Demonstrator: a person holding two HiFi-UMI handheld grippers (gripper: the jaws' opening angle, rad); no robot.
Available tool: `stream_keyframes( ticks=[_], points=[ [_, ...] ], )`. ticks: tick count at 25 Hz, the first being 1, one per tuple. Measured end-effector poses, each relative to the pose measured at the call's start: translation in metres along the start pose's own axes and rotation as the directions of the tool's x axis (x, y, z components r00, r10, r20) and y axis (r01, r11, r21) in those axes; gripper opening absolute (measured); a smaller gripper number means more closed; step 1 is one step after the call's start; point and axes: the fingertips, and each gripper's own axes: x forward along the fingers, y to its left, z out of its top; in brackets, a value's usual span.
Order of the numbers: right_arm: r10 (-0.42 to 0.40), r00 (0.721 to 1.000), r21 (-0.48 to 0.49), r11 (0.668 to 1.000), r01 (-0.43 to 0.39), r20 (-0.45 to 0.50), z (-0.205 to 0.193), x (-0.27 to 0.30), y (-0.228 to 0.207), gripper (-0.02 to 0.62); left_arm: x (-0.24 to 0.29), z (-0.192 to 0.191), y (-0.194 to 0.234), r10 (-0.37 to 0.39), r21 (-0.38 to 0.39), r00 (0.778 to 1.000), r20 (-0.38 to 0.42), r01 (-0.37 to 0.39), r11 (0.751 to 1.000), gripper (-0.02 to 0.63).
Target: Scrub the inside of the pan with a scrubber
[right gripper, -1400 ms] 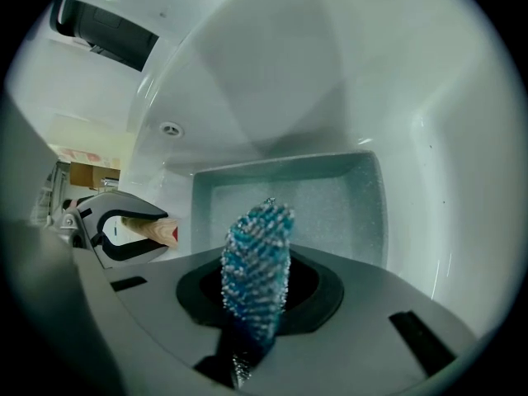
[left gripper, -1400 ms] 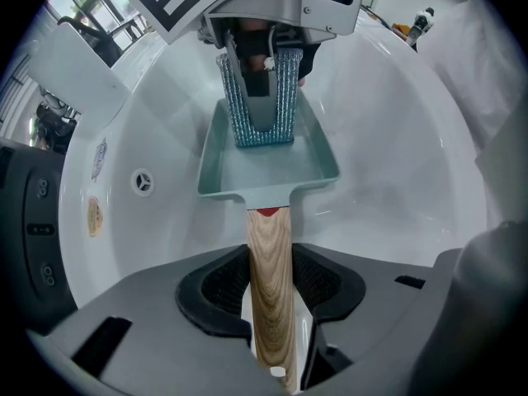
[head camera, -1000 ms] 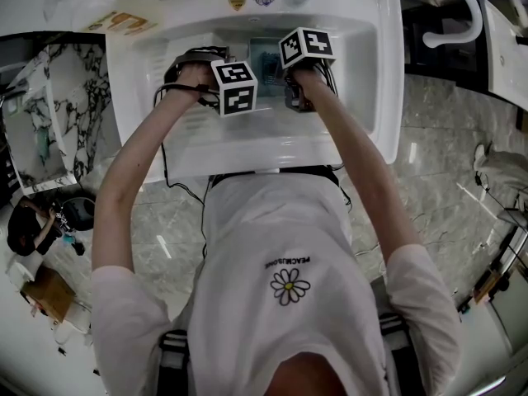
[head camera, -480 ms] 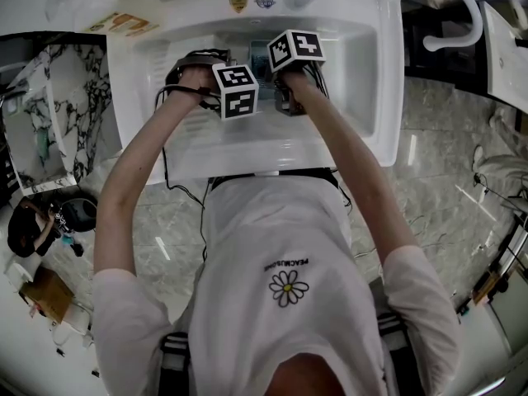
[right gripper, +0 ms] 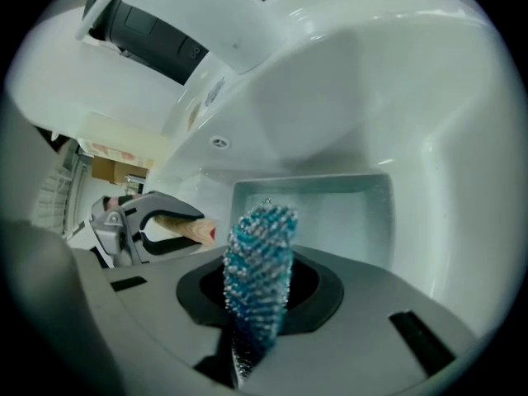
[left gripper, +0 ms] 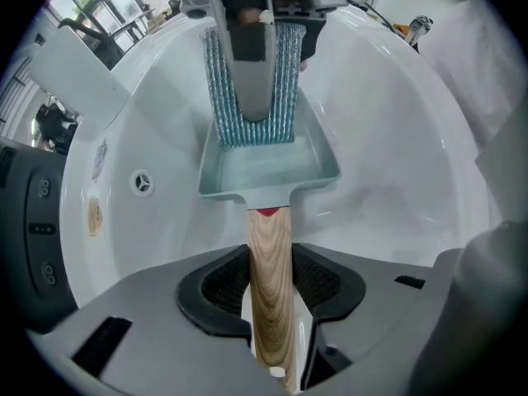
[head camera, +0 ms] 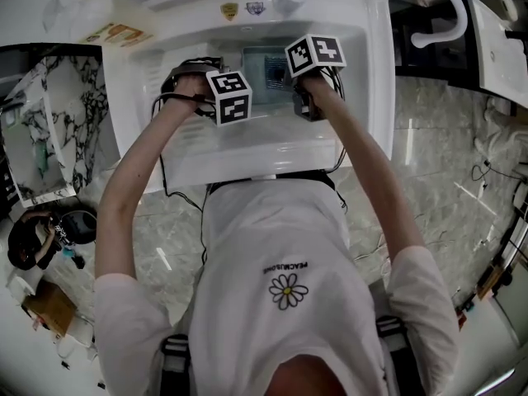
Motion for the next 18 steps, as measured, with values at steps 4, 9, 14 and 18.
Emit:
stream_keyframes(
  ticks=[4, 9, 14, 18],
  points=[
    [-0.115, 0.993, -0.041, 0.993, 0.114, -0.034, -0.012, -0.015, -0.042, 0.055, 0.000, 0.000, -0.001, -0.002, -0.003, 1.000, 0.007, 0.002, 1.000, 0.164],
    [-0.188, 0.980, 0.002, 0.982, 0.188, -0.070, -0.024, -0.021, -0.082, 0.055, -0.001, 0.001, 0.000, -0.003, -0.009, 1.000, 0.010, 0.004, 1.000, 0.164],
    [-0.249, 0.962, -0.018, 0.968, 0.249, -0.109, -0.034, -0.017, -0.100, 0.055, -0.001, 0.001, 0.000, -0.003, -0.012, 1.000, 0.011, 0.003, 1.000, 0.164],
    [-0.245, 0.962, -0.014, 0.969, 0.246, -0.121, -0.036, -0.013, -0.102, 0.055, -0.002, 0.001, 0.000, -0.003, -0.019, 1.000, 0.013, 0.004, 1.000, 0.164]
  ],
)
